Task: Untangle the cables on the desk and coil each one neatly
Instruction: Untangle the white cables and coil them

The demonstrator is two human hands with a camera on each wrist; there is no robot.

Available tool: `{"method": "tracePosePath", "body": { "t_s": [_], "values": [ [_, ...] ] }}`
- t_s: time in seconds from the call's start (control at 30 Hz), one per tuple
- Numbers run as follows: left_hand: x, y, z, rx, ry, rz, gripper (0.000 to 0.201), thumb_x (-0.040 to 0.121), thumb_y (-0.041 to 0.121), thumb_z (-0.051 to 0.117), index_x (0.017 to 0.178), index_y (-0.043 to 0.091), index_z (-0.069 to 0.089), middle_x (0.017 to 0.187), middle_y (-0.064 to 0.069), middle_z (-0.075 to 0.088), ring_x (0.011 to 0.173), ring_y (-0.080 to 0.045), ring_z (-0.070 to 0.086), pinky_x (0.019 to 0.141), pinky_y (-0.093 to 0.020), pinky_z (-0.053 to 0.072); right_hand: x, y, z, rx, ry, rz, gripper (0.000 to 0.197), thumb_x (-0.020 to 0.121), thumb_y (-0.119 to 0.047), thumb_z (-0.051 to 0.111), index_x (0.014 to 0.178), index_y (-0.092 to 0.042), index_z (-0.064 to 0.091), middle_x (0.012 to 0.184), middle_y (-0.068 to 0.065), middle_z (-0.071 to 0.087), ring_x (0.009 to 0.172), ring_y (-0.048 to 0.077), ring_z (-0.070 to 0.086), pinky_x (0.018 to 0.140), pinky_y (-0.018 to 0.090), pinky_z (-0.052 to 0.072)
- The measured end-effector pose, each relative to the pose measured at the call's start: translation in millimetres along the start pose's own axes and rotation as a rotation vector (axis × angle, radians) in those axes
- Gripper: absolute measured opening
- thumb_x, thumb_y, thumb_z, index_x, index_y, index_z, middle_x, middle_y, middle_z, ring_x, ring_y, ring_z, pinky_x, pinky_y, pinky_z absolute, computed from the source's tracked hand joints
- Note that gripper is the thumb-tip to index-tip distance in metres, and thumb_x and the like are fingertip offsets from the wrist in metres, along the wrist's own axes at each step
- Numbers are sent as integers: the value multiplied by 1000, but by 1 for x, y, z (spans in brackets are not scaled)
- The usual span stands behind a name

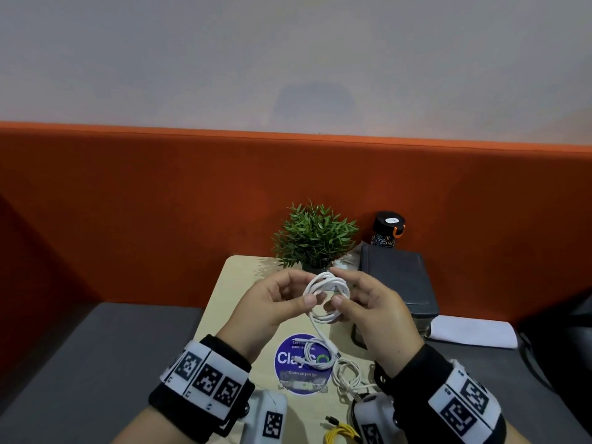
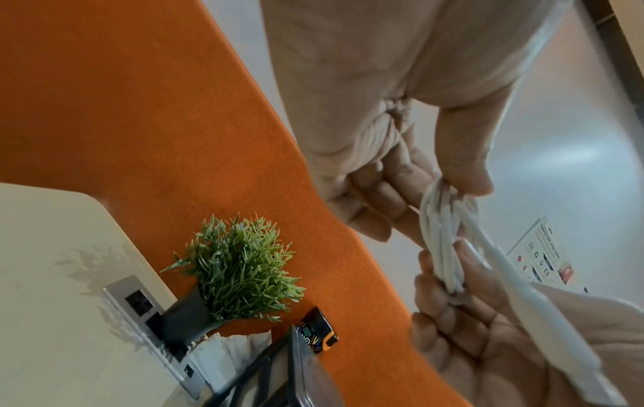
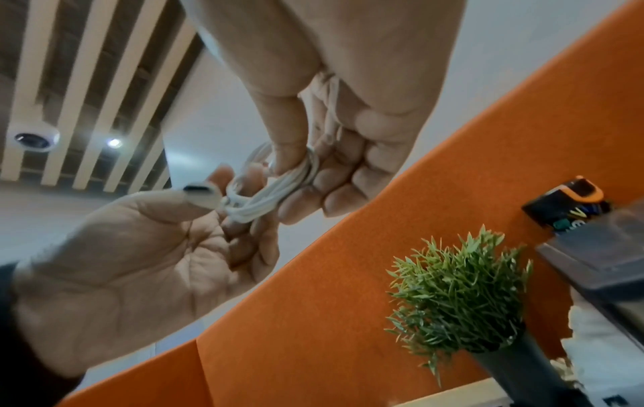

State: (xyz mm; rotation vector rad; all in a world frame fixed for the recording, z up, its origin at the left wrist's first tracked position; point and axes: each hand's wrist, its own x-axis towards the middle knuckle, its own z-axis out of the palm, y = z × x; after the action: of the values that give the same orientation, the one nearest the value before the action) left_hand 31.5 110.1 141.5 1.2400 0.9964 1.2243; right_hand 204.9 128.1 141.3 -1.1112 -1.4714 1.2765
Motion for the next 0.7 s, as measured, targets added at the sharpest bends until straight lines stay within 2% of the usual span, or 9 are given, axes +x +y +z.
{"method": "tracePosePath", "body": {
  "t_s": [0.07, 0.13, 0.2, 0.27, 0.4, 0.5, 0.63, 0.7],
  "values": [
    [0, -1, 0, 136, 93, 52, 36, 74, 7, 74, 106, 14, 59, 96, -4, 66, 85, -13, 63, 73, -25, 52, 3, 2, -4, 63, 24, 8, 24, 87, 0, 62, 105, -14, 67, 83, 12, 74, 73, 23, 66, 66, 29, 54],
    [-2, -2, 1, 298, 219, 133, 34, 72, 11, 79, 96, 20, 56, 88, 4, 61, 74, -8, 58, 67, -23, 48, 5, 5, -7, 96, 58, 14, 16, 87, -1, 62, 98, -10, 68, 78, 13, 72, 69, 21, 65, 64, 30, 52],
    [-4, -4, 5, 459, 271, 217, 22, 75, 18, 78, 87, 23, 60, 77, 8, 61, 64, -4, 53, 59, -18, 44, 7, 7, -8, 120, 81, 21, 12, 87, -2, 62, 95, -8, 68, 74, 11, 72, 65, 18, 64, 64, 30, 52],
    [-5, -8, 9, 542, 310, 251, 13, 79, 20, 74, 82, 27, 64, 71, 8, 64, 62, -4, 54, 57, -15, 42, 7, 10, -6, 144, 92, 35, 10, 88, -4, 61, 94, -8, 68, 73, 10, 72, 64, 16, 64, 62, 27, 52],
    [-1, -13, 11, 582, 400, 250, 14, 81, 14, 70, 79, 27, 66, 70, 8, 67, 65, -6, 60, 60, -17, 48, 8, 13, 2, 215, 104, 51, 10, 88, -5, 60, 95, -8, 67, 75, 10, 73, 65, 17, 66, 64, 29, 53],
    [-2, -9, 14, 623, 444, 303, 17, 81, 9, 69, 79, 25, 65, 72, 10, 66, 68, -4, 61, 63, -14, 49, 11, 13, 5, 304, 125, 90, 10, 90, -5, 58, 97, -2, 64, 75, 11, 72, 63, 18, 66, 61, 28, 54],
    [-7, -2, 16, 483, 456, 396, 25, 83, 3, 67, 83, 27, 61, 77, 16, 63, 74, -4, 61, 69, -14, 49, 16, 8, 0, 406, 133, 158, 13, 93, -7, 54, 94, 2, 63, 80, 15, 71, 66, 25, 69, 63, 29, 57],
    [-7, -2, 15, 391, 488, 383, 25, 84, 1, 66, 81, 26, 64, 78, 14, 65, 73, -6, 62, 71, -18, 51, 16, 6, -1, 406, 127, 137, 12, 93, -4, 53, 94, 0, 64, 81, 15, 72, 67, 26, 69, 69, 33, 57]
  ]
}}
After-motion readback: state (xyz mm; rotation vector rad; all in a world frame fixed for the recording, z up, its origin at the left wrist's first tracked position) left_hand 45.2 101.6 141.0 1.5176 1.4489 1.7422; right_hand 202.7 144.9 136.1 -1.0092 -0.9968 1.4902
